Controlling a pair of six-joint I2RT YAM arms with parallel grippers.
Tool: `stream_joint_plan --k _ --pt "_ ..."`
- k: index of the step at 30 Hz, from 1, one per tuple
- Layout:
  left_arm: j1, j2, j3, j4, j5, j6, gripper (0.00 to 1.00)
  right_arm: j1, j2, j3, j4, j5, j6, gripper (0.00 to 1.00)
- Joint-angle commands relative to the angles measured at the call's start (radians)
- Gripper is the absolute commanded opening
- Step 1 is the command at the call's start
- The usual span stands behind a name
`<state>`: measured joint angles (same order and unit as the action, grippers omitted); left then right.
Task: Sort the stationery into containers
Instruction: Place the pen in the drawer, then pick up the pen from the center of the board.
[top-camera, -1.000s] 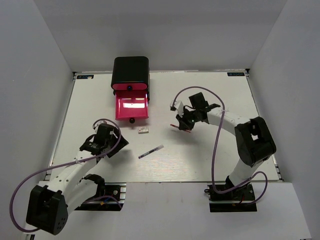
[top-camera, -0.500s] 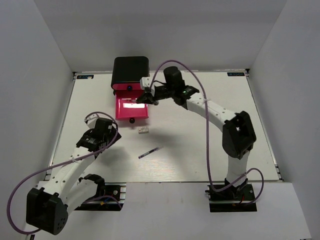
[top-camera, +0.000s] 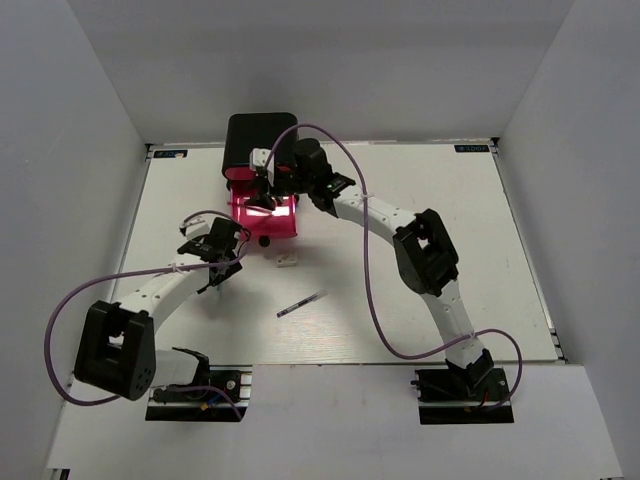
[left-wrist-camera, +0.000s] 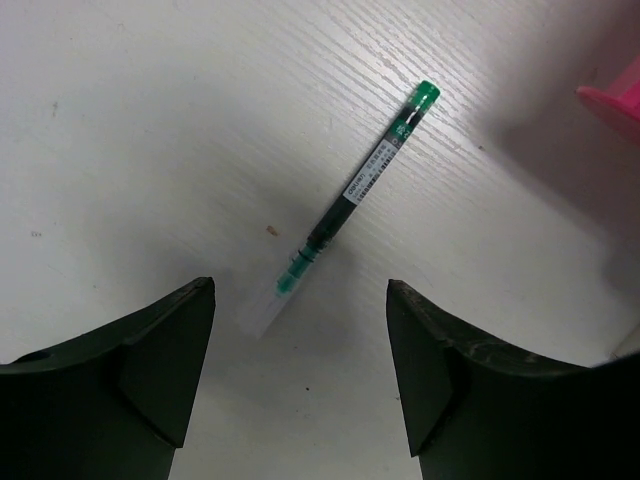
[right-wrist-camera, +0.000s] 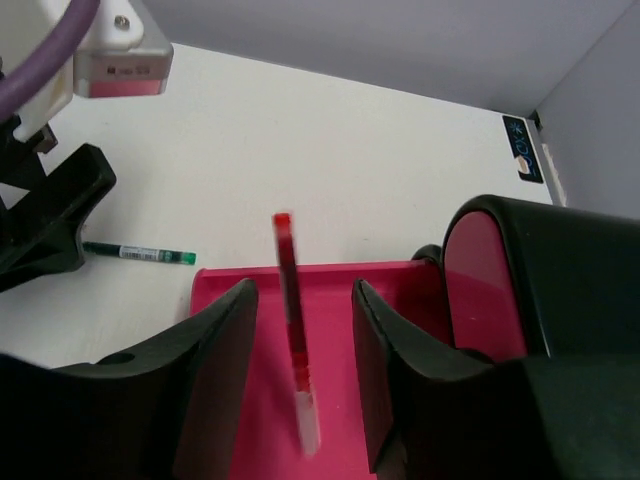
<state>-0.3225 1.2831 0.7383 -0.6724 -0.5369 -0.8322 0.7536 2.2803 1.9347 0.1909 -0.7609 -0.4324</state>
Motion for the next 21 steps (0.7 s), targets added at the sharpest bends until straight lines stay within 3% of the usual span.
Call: stream_joint_plan --k 1,7,8,9,10,16,21 --pt "0.003 0.019 0.045 0.030 -0.038 0.047 0.79 -0.003 -0.030 0.032 0.013 0.032 0.006 0.50" --pt "0.003 0.125 0.065 0.057 -0.029 0.081 0.70 -0.020 -0.156 -0.135 0.012 0.026 -0.016 0.54" --pt "0.003 0.149 0.075 0.057 -0.020 0.081 0.62 -0.031 -0.206 -0.170 0.013 0.017 -0.012 0.54" --pt "0.003 0.150 0.075 0.057 -0.020 0.090 0.61 -0.031 -0.226 -0.215 0.013 0.017 -0.012 0.54" --pt "0.003 0.171 0.084 0.066 -0.009 0.090 0.55 -0.040 -0.244 -0.236 0.030 0.014 0.006 0.54" --pt "0.013 0.220 0.073 0.066 0.011 0.090 0.44 -0.080 -0.483 -0.491 0.061 -0.009 0.035 0.52" --pt "0.013 0.240 0.062 0.066 0.031 0.081 0.48 -0.102 -0.643 -0.678 0.007 0.017 -0.009 0.71"
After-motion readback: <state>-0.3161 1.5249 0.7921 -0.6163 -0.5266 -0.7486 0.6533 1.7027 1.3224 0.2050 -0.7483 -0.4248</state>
